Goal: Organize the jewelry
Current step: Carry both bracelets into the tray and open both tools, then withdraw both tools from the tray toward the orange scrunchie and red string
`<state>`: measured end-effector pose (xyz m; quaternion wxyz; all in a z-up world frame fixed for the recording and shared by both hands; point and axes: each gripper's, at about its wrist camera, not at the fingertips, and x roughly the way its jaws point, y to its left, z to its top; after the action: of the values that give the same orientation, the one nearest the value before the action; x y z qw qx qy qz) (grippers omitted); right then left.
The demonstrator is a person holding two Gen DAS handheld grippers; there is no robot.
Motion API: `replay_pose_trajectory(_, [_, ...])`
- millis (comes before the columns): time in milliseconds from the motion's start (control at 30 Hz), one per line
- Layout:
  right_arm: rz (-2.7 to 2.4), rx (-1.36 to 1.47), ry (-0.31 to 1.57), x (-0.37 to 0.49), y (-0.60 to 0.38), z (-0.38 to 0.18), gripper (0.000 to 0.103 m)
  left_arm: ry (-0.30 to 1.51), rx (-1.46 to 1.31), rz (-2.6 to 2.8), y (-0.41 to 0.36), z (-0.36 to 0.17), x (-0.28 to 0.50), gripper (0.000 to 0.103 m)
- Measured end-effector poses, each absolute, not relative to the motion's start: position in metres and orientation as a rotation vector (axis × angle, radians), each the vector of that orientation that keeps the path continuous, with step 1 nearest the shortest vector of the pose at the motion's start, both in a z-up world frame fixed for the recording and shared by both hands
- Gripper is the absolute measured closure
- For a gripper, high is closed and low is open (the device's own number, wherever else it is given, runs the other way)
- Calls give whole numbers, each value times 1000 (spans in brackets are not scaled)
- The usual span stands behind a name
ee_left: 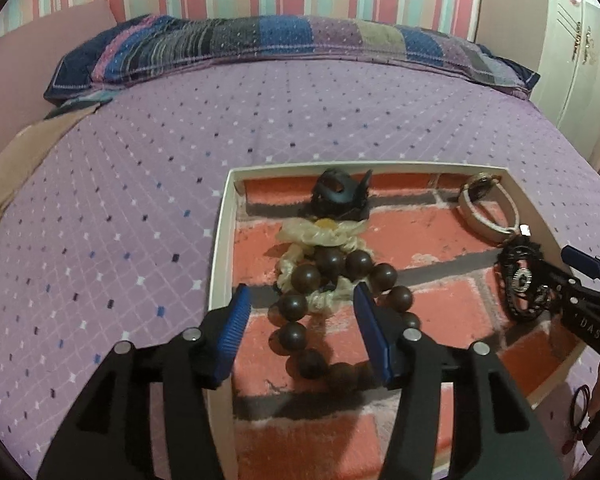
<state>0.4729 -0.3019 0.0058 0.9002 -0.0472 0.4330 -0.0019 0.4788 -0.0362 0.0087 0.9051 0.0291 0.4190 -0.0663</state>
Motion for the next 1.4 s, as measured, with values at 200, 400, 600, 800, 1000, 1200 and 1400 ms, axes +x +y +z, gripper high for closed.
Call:
replay_pose_trajectory(200, [-1,-97,851,452,-303,25,27,825,42,-145,-35,32,459,42])
replay_pose_trajectory(400, [-26,-97,793,416,-315,42,10,790,19,-151,-25,49,425,31])
replay_pose_trajectory(600, [-34,-61,771,366,-330,53,5,768,0,-164,-8,58,367,29])
replay_pose_trajectory(800, [-40,-11,739,293,-344,61,5,719,-39,-171,10,68,298,11])
replay_pose_trajectory(1000, [-65,-1,710,223,-354,51,5,690,-36,-173,21,67,227,8])
replay_pose_trajectory(1200, [-95,36,675,163,-354,35,5,652,-3,-157,21,59,172,6])
replay_pose_trajectory(1400, [-97,10,652,137,-336,28,5,675,3,-170,15,38,148,4])
